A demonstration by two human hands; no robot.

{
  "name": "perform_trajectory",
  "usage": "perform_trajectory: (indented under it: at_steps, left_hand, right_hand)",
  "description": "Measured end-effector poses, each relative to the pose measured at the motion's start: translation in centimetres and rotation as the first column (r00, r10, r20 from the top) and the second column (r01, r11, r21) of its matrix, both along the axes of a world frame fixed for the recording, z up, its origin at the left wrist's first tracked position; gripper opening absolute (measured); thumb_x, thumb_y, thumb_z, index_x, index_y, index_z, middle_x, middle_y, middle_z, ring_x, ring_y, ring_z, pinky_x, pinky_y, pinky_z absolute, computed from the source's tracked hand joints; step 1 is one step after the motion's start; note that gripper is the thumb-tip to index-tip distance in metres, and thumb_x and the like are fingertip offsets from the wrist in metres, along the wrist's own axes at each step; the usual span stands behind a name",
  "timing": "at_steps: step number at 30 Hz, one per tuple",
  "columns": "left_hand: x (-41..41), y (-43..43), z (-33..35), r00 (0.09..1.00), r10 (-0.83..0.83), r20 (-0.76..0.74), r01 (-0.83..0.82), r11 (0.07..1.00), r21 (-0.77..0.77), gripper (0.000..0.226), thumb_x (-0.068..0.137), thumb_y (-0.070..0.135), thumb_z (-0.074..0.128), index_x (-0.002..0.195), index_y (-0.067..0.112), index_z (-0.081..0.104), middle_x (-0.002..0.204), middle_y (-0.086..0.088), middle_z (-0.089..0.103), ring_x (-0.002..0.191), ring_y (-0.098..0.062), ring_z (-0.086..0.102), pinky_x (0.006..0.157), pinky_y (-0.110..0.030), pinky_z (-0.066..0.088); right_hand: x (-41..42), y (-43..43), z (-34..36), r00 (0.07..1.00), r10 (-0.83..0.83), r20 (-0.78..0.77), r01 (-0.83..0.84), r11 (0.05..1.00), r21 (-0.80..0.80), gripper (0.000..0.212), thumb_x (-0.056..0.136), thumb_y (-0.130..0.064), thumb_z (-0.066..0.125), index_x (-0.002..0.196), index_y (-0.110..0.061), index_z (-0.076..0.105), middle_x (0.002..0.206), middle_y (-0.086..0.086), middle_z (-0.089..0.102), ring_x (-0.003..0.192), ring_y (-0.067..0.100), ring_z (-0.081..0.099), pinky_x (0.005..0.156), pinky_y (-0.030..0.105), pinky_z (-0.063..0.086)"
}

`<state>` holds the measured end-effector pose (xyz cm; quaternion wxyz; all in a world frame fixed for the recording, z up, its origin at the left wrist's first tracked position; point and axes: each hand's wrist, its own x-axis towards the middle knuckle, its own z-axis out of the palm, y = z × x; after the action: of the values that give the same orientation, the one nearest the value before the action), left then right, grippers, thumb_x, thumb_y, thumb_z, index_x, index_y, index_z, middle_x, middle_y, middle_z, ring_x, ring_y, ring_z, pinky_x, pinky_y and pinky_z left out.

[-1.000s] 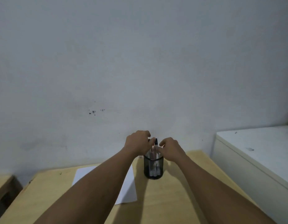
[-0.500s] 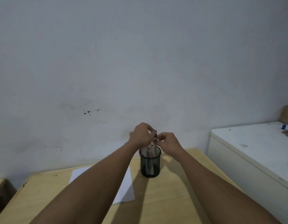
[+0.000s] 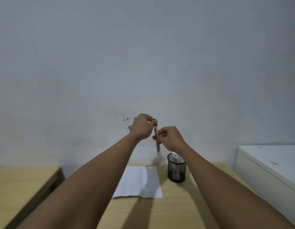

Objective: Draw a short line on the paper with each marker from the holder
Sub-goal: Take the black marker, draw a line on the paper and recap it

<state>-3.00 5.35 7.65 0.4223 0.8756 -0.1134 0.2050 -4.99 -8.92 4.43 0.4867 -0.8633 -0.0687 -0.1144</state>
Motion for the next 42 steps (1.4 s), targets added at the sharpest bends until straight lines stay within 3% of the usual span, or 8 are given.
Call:
perform_trajectory:
  at_steps: [7, 15, 21, 24, 27, 33, 37, 42]
  left_hand:
    - [-1.6, 6.1, -0.9, 0.978, 0.207, -0.023, -0.208, 0.977, -0.056, 0.022, 0.088, 0.037, 0.064, 0.08, 0.019, 0.074, 0.089, 0.014, 0.061, 0.092, -0.014, 0.054, 0.086, -0.044, 0.032]
    - [-0.8, 11.5, -5.9, 0.936, 0.329, -0.128, -0.341, 0.936, -0.09, 0.026, 0.089, 0.039, 0.065, 0.075, 0.021, 0.078, 0.068, 0.014, 0.05, 0.084, -0.014, 0.049, 0.08, -0.04, 0.027]
    - [0.9, 14.8, -9.3, 0.898, 0.399, -0.186, -0.427, 0.892, -0.149, 0.022, 0.089, 0.041, 0.064, 0.079, 0.022, 0.07, 0.096, 0.014, 0.064, 0.102, -0.017, 0.056, 0.09, -0.043, 0.029]
    - [1.9, 16.8, -11.1, 0.886, 0.416, -0.203, -0.439, 0.894, -0.085, 0.023, 0.089, 0.044, 0.063, 0.088, 0.025, 0.076, 0.111, 0.015, 0.07, 0.112, -0.015, 0.058, 0.087, -0.042, 0.027]
    - [2.1, 18.2, -14.0, 0.868, 0.421, -0.264, -0.427, 0.904, 0.037, 0.021, 0.086, 0.049, 0.064, 0.093, 0.033, 0.075, 0.112, 0.014, 0.07, 0.115, -0.016, 0.058, 0.087, -0.042, 0.026]
    - [1.4, 19.4, -18.6, 0.827, 0.467, -0.313, -0.418, 0.883, 0.212, 0.015, 0.085, 0.049, 0.068, 0.088, 0.036, 0.075, 0.113, 0.014, 0.065, 0.121, -0.019, 0.049, 0.102, -0.052, 0.022]
    - [0.6, 19.8, -20.1, 0.816, 0.484, -0.316, -0.399, 0.867, 0.298, 0.015, 0.083, 0.052, 0.067, 0.088, 0.04, 0.073, 0.119, 0.014, 0.061, 0.126, -0.021, 0.042, 0.096, -0.048, 0.022]
    - [0.7, 20.3, -20.5, 0.817, 0.458, -0.352, -0.369, 0.882, 0.292, 0.027, 0.08, 0.055, 0.067, 0.098, 0.036, 0.075, 0.128, 0.009, 0.06, 0.13, -0.023, 0.037, 0.098, -0.05, 0.021]
  right_hand:
    - [-0.6, 7.2, -0.7, 1.0, -0.029, 0.005, 0.029, 1.0, -0.008, 0.033, 0.072, -0.022, 0.091, 0.064, -0.017, 0.059, 0.081, 0.002, 0.074, 0.08, 0.025, 0.075, 0.07, 0.036, 0.057]
    - [1.7, 12.8, -5.6, 0.998, 0.027, -0.06, -0.035, 0.989, -0.146, 0.025, 0.078, -0.029, 0.083, 0.072, -0.02, 0.06, 0.097, 0.011, 0.072, 0.082, 0.029, 0.071, 0.075, 0.038, 0.056]
    - [2.8, 14.6, -8.5, 0.994, 0.049, -0.101, -0.069, 0.976, -0.207, 0.026, 0.077, -0.028, 0.084, 0.074, -0.018, 0.061, 0.084, 0.003, 0.069, 0.07, 0.023, 0.066, 0.061, 0.03, 0.049]
    - [3.6, 14.6, -9.5, 0.992, 0.075, -0.096, -0.086, 0.99, -0.108, 0.024, 0.08, -0.025, 0.082, 0.096, -0.011, 0.07, 0.087, 0.006, 0.07, 0.082, 0.027, 0.069, 0.075, 0.034, 0.052]
    - [4.4, 14.3, -10.3, 0.99, 0.12, -0.075, -0.119, 0.993, 0.016, 0.042, 0.084, -0.023, 0.08, 0.118, -0.024, 0.055, 0.087, 0.007, 0.07, 0.081, 0.025, 0.07, 0.067, 0.028, 0.048]
    - [5.4, 14.1, -11.0, 0.977, 0.19, -0.096, -0.166, 0.963, 0.213, 0.003, 0.094, -0.019, 0.069, 0.095, -0.017, 0.067, 0.091, 0.014, 0.075, 0.067, 0.016, 0.063, 0.064, 0.024, 0.048]
    - [5.9, 14.6, -11.3, 0.954, 0.234, -0.187, -0.151, 0.915, 0.375, 0.017, 0.102, -0.019, 0.054, 0.104, -0.014, 0.071, 0.102, 0.011, 0.075, 0.053, 0.01, 0.06, 0.054, 0.022, 0.042]
    - [6.4, 15.5, -12.2, 0.921, 0.305, -0.243, -0.154, 0.856, 0.493, 0.035, 0.096, 0.001, 0.054, 0.112, -0.027, 0.068, 0.111, 0.007, 0.074, 0.081, 0.02, 0.069, 0.064, 0.031, 0.048]
